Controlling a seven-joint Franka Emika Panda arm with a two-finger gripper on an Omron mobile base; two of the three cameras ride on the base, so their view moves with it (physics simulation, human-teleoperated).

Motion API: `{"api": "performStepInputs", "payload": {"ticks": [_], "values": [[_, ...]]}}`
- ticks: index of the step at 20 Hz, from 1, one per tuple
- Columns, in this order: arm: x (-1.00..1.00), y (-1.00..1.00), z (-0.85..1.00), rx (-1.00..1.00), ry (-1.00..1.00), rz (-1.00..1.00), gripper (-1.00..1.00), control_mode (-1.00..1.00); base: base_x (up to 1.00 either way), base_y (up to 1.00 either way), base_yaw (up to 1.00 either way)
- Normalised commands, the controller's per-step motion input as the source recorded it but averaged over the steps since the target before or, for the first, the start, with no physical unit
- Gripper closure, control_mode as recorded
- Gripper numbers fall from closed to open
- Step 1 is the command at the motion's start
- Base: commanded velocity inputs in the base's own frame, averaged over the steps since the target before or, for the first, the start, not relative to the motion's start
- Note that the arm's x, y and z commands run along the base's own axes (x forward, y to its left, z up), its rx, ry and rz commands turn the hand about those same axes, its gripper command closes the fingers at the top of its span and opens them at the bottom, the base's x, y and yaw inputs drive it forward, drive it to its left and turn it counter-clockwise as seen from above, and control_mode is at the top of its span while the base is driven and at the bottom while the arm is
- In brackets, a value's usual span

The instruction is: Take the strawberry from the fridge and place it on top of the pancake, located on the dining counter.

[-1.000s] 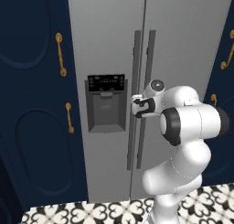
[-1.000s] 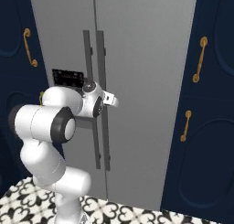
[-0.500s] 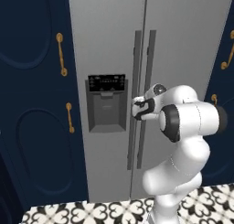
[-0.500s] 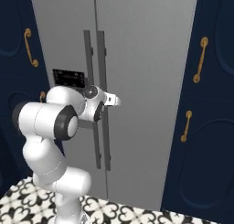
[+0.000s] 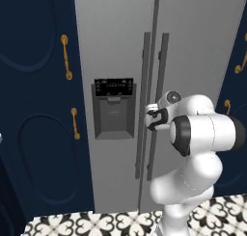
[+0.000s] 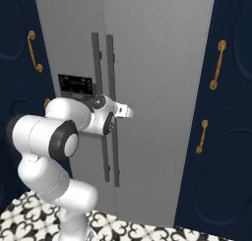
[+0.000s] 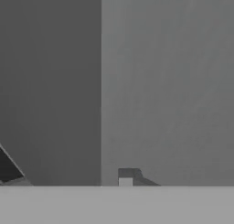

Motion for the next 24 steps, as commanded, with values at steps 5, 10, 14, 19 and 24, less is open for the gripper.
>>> {"api": "performStepInputs", "payload": {"ticks": [5, 10, 14, 19, 24], "values": [[-0.57, -1.0, 0.0, 0.0, 0.05, -0.04, 1.0, -1.0, 0.0, 0.0, 0.0], [-0.42, -1.0, 0.0, 0.0, 0.0, 0.0, 1.0, -1.0, 0.0, 0.0, 0.0], [-0.47, -1.0, 0.0, 0.0, 0.0, 0.0, 1.0, -1.0, 0.0, 0.0, 0.0], [-0.48, -1.0, 0.0, 0.0, 0.0, 0.0, 1.0, -1.0, 0.0, 0.0, 0.0], [-0.42, -1.0, 0.0, 0.0, 0.0, 0.0, 1.0, -1.0, 0.0, 0.0, 0.0]]}}
